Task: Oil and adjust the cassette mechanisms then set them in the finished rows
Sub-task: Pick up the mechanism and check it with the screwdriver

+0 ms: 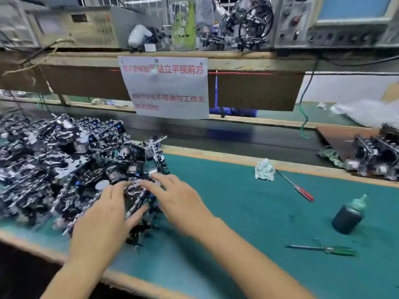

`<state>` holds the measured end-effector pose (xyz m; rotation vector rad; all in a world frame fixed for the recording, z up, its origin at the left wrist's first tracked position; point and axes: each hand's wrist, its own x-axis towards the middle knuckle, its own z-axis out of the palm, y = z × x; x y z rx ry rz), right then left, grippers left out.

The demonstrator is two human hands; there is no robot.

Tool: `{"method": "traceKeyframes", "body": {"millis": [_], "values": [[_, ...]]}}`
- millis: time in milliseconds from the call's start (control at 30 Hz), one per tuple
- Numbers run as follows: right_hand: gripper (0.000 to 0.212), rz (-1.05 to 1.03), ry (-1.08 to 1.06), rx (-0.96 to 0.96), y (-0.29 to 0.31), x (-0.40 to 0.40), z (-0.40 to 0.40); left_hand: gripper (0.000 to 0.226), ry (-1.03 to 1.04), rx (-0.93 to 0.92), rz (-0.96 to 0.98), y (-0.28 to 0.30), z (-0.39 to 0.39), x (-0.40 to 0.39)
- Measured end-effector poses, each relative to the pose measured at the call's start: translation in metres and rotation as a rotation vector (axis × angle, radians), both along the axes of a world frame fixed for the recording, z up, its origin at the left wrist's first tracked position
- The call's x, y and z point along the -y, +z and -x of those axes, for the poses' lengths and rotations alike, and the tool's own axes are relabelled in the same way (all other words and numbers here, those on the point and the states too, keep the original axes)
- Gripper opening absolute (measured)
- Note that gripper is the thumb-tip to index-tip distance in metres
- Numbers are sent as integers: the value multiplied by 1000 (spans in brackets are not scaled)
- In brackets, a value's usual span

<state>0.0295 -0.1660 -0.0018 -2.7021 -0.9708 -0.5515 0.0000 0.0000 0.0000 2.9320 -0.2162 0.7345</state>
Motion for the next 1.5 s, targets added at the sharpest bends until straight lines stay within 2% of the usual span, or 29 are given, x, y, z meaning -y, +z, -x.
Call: {"method": "traceKeyframes", "body": {"millis": [67,133,200,333,467,600,733,833,933,1000,1067,1133,1200,1267,1333,1400,1500], "values": [[54,141,74,107,5,-14,-16,64,108,-198,-70,-1,-7,-6],[41,239,114,120,10,-24,-28,51,88,-317,-55,1,-8,-8],[33,304,125,117,10,-20,-33,41,24,-305,-20,0,-8,-5],[24,376,123,62,22,16,-14,40,-188,-358,-20,6,-6,2],[12,333,71,60,25,70,24,41,-487,-410,-19,12,-6,37],[25,167,-126,210,7,134,62,39,-764,-330,19,11,-9,92],[21,150,-302,409,-26,185,91,38,-966,-120,-86,-7,-7,148],[17,150,-367,455,-48,211,109,43,-1049,-10,-55,-26,-8,182],[10,170,-370,377,-59,224,121,62,-1062,-35,33,-48,-13,197],[26,164,-356,308,-61,230,129,86,-1060,-165,131,-60,-14,198],[38,67,-388,299,-63,239,139,102,-1045,-294,220,-68,-16,197],[36,-94,-481,279,-66,248,147,112,-1020,-409,307,-69,-21,197],[34,-173,-588,168,-69,257,151,120,-1013,-516,366,-67,-31,197],[34,-180,-651,-18,-72,263,151,124,-1015,-651,371,-63,-42,198],[24,-215,-662,-145,-73,267,150,123,-992,-744,358,-60,-49,199],[15,-257,-675,-160,-72,274,149,115,-973,-740,368,-60,-52,199],[22,-305,-740,-102,-72,287,154,108,-934,-687,413,-63,-46,197]]}}
